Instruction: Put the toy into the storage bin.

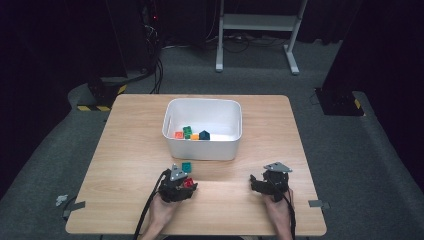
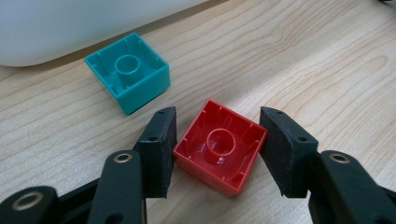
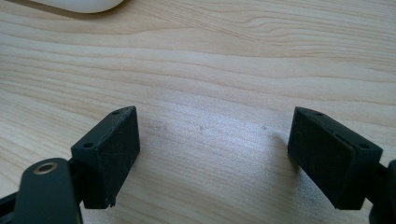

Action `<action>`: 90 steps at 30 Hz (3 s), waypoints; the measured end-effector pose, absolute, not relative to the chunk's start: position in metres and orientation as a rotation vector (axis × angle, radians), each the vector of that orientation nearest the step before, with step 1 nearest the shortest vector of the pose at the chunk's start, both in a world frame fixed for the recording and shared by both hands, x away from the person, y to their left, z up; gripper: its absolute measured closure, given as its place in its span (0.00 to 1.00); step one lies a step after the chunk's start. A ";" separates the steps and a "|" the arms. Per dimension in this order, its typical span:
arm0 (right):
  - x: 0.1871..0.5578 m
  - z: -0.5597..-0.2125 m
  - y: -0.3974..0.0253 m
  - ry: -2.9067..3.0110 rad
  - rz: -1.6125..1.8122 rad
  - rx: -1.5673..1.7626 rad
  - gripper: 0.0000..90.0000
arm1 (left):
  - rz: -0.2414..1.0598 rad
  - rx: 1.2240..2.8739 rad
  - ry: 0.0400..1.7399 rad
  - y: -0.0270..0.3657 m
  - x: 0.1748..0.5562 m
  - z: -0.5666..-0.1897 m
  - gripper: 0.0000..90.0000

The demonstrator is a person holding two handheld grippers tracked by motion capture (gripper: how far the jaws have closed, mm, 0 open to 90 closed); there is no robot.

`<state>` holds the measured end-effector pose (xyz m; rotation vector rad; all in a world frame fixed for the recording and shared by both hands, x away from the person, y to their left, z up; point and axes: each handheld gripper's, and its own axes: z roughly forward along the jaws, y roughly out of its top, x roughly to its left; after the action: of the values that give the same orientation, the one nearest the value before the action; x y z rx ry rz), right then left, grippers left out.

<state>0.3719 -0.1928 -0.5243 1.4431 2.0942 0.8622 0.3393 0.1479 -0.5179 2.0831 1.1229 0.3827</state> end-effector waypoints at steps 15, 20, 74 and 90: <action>0.372 -0.524 -0.193 2.094 0.862 1.443 0.18 | 0.344 2.086 1.090 0.149 0.337 -0.508 0.54; 0.372 -0.524 -0.193 2.094 0.862 1.443 0.19 | 0.342 2.094 1.062 0.150 0.335 -0.499 0.54; 0.372 -0.524 -0.193 2.094 0.862 1.443 0.18 | 0.327 1.976 0.967 0.184 0.378 -0.360 0.54; 0.372 -0.524 -0.193 2.094 0.862 1.443 0.19 | 0.334 1.956 0.975 0.184 0.405 -0.333 0.54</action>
<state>0.3720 -0.1929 -0.5243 1.4429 2.0943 0.8618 0.4055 0.1841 -0.3328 1.9558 0.9751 0.3337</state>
